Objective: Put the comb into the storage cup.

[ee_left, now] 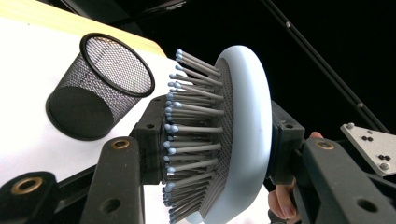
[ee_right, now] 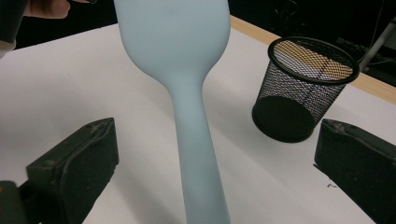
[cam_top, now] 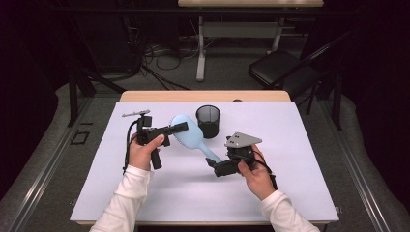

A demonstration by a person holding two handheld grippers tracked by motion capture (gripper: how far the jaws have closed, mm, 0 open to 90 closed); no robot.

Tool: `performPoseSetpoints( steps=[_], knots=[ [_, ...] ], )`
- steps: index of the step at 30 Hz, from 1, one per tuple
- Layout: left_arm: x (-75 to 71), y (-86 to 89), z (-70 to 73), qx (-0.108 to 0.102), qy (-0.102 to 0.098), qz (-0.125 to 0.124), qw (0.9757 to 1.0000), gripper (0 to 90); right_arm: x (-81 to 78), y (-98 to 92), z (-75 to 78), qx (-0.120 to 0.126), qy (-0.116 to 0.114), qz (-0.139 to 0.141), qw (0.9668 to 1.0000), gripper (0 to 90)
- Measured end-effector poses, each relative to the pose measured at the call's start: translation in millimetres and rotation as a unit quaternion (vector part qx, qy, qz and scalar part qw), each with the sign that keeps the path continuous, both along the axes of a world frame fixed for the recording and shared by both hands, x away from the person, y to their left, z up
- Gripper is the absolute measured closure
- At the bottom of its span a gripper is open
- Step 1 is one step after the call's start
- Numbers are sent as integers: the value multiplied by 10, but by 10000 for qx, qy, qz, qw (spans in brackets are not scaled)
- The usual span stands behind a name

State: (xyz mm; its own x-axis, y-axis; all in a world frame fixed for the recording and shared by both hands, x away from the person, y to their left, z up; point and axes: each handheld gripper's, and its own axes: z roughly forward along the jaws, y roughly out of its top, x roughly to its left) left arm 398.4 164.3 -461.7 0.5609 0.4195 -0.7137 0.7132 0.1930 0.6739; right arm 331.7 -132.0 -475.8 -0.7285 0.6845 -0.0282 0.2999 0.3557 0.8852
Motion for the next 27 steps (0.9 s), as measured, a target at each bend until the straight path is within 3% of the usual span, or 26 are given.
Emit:
performPoseSetpoints(
  steps=[6,18,27],
  knots=[
    [30,7,15,-22,42,22,10000,516,23,-44,10,46,51,-48,10000,0],
    [67,22,131,373,77,50,9993,514,43,-81,17,74,81,-66,9999,0],
    [107,-3,250,541,94,16,9985,514,54,-126,35,114,89,-139,9998,0]
  ],
)
